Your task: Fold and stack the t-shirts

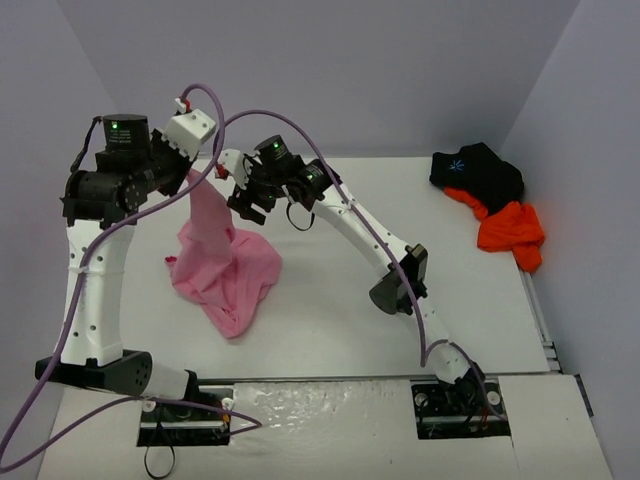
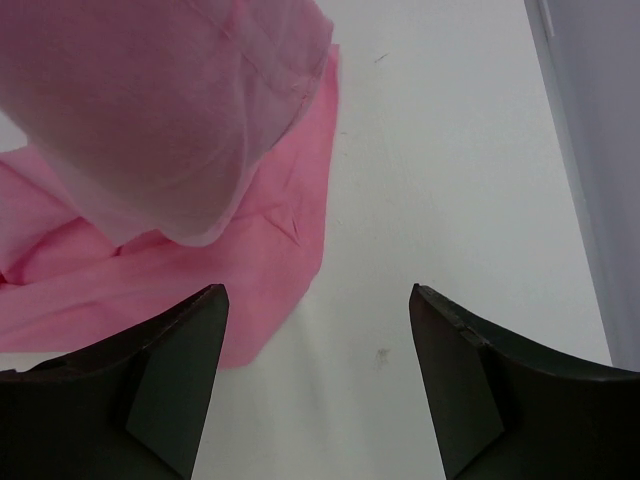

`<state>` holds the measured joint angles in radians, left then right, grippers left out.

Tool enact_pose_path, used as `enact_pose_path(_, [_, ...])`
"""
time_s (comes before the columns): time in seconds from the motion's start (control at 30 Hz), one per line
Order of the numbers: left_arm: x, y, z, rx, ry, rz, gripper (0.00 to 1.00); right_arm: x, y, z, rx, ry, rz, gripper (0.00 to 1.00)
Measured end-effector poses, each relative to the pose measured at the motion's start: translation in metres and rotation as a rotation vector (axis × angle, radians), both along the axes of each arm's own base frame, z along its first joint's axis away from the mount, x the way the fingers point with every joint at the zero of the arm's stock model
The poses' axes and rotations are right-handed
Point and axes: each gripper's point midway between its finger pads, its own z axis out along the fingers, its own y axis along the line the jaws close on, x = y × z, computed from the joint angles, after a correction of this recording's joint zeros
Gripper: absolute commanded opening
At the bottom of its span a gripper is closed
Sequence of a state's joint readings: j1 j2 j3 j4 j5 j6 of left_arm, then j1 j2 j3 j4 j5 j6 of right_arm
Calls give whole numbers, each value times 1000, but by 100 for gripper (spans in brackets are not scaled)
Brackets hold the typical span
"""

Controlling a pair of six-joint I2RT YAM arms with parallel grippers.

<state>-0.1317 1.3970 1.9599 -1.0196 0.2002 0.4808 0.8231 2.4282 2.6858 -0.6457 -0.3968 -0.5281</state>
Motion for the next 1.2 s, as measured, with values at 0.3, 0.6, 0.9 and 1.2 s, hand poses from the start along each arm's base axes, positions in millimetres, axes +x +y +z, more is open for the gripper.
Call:
enact_pose_path(0.3, [-27,-3,73,-58,-186,-21,0,7,19,-53,-28,61,7,67])
enact_pose_path(0.6, [-38,-7,72,-78,-183,-49,0,-11,37,-68,-21,102,64,68])
enact_pose_path(0.9, [19,-40,-13,-83,90,-124,0,-30,19,-76,-82,177,91,69])
enact_pose_path(1.2, [-18,-46,48,-97,-49,-235,0,27,-41,-95,-139,163,-79,67])
